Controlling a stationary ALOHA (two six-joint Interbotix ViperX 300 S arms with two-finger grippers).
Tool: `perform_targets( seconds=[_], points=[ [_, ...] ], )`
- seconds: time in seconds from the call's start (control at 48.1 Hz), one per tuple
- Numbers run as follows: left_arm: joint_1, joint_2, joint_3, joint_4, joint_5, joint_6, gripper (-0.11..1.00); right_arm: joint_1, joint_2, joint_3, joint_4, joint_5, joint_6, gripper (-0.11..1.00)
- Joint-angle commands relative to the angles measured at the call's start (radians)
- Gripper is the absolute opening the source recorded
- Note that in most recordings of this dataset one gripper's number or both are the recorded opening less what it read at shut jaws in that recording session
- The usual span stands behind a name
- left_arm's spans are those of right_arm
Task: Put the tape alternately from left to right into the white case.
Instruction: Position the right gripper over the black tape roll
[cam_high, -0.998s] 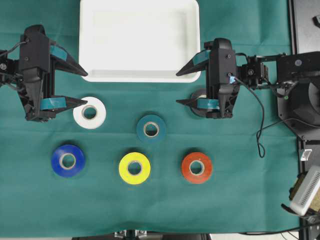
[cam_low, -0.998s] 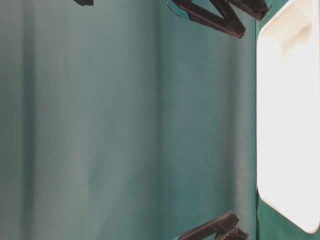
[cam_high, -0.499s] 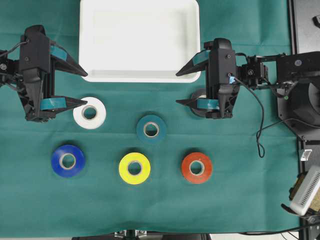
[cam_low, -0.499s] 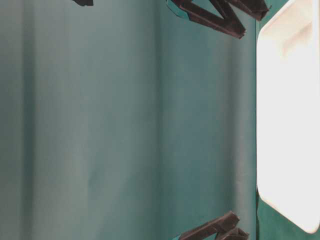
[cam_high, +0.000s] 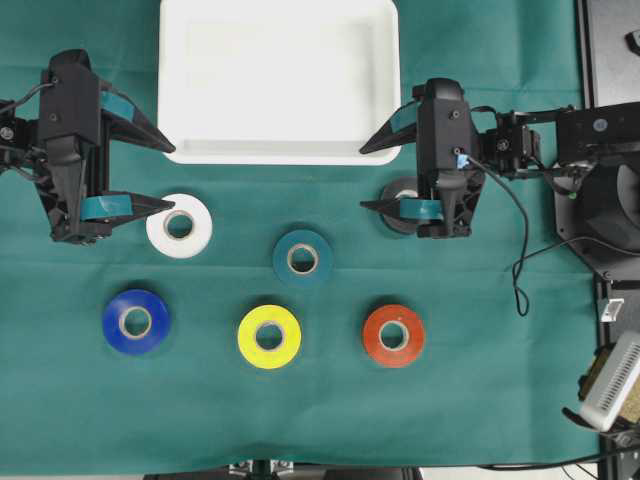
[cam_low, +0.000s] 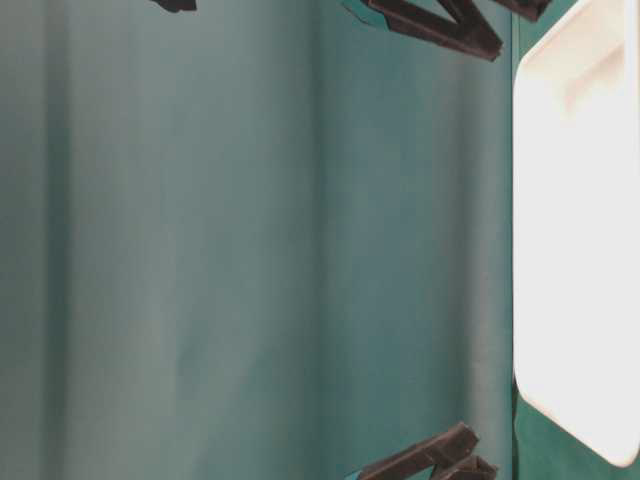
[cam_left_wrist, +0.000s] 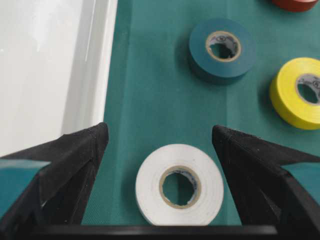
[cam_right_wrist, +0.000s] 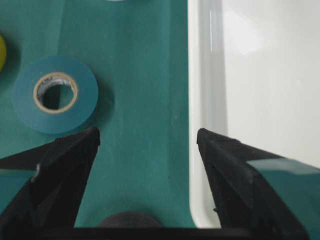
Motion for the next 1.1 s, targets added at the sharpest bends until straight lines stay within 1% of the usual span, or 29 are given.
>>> perform_targets(
  seconds=[0.0,0.27,0.395,0.686,1.081],
  points=[
    [-0.002,-0.008,-0.02,-0.002,-0.003,-0.002,0.59,0.012,-0.028,-0.008,0.0,0.014,0.002,0.84],
    [-0.003,-0.008,-0.018,-0.002,-0.005,-0.002,0.59,0.061,-0.101,0.058,0.0,0.041,0.005,0.83],
    [-0.003,-0.008,-0.02,-0.002,-0.003,-0.002,0.59,0.08,-0.144,0.089,0.0,0.052,0.021,0.84],
    [-0.003,-0.008,-0.018,-0.002,-0.005,-0.003,0.59,0.08,-0.23,0.15,0.0,0.072,0.031,0.83],
    [-0.003,-0.005,-0.018,-0.002,-0.009,-0.002,0.59,0.08,-0.272,0.201,0.0,0.091,0.031,0.83]
  ],
)
